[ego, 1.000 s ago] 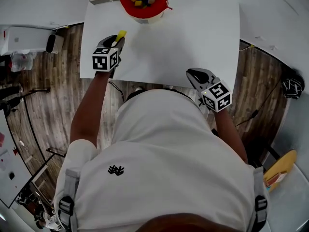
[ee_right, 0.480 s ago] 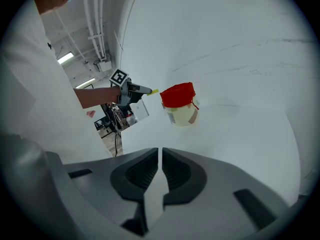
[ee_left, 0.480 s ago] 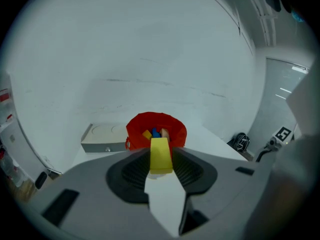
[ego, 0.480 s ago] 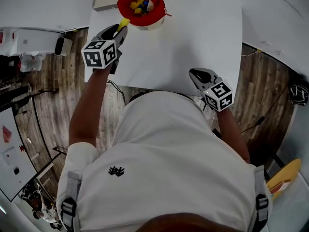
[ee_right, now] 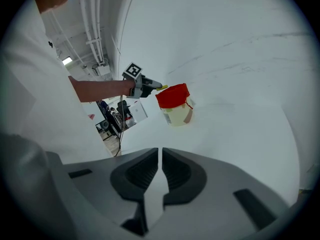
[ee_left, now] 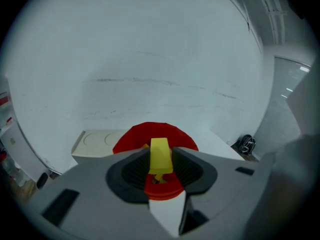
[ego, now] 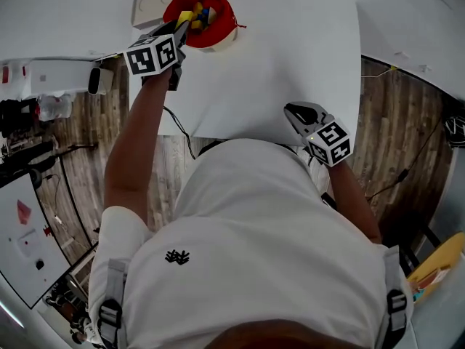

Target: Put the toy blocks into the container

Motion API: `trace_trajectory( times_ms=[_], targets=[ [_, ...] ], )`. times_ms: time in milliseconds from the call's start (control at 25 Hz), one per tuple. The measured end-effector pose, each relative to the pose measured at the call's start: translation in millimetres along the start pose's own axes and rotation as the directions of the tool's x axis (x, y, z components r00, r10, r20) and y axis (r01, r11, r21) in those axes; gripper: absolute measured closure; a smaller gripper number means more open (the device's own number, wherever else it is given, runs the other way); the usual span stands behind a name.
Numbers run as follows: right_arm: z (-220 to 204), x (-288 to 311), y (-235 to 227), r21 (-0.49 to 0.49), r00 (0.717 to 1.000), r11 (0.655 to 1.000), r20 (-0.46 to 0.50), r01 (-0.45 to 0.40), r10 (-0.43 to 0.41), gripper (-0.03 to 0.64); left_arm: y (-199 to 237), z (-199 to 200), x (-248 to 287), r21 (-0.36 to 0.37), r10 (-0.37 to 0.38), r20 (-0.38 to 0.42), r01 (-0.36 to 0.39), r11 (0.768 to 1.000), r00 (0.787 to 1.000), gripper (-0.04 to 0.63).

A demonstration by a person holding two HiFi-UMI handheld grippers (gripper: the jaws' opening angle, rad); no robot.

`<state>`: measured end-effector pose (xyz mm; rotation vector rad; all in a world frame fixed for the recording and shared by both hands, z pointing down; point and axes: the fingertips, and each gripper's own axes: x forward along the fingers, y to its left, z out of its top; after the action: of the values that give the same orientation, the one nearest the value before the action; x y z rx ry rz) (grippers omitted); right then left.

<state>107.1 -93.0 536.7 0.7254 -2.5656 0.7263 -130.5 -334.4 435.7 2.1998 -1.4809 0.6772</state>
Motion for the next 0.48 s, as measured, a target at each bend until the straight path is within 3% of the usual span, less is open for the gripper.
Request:
trace_trajectory(
  times_ms=[280,480],
  targets=[
    [-1.8,-8.6,-9.7,0.023,1.0,1.0,0.025,0.014,-0.015,0.591,5.1,6.9,41.5,0.047,0.037,-0.105,-0.032,0.998,0.994,0.454],
    [-6.0,-11.8,-14.2,0.043,0.999,0.999,0.036,0.021,-0.023,0.591,15.0,0.9,60.8,0.054,0.072,-0.222,-0.061,0.997,0.972,0.454]
  ],
)
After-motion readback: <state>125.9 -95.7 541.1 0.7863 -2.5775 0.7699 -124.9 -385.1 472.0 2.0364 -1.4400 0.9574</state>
